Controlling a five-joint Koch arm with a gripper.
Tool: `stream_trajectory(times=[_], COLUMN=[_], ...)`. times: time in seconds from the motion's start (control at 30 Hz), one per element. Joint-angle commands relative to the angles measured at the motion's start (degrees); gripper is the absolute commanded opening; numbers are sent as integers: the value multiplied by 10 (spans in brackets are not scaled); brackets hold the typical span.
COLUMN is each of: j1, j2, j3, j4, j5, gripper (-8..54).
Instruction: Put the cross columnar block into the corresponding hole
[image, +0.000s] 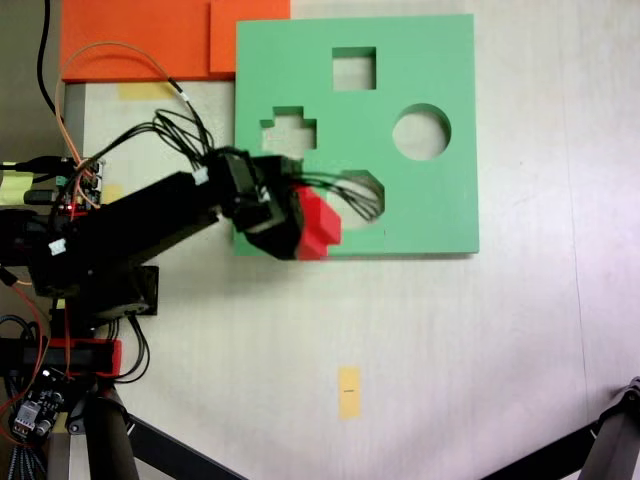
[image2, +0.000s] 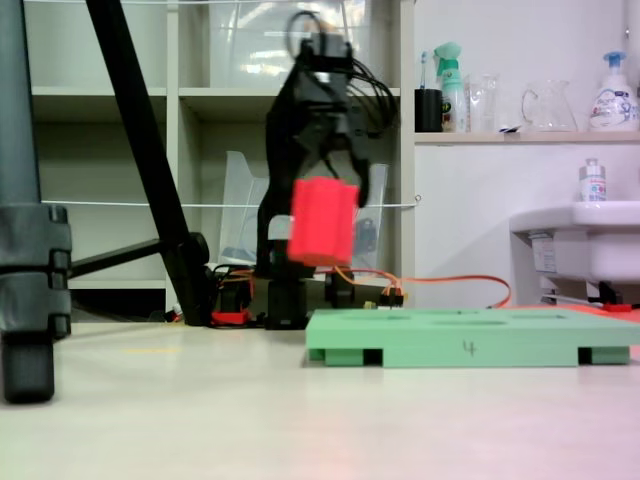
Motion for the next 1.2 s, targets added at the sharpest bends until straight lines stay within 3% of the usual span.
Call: stream_trajectory(times=[0.0,0.13,0.4,1.17], j1=[-65,-162,-219,-277], j2=[6,-17,-52,-142], j3=[-39,-20,14,13], j4=[-3,-51,-149,-189], j5=[66,178,222,243], gripper=[167,167,166,167])
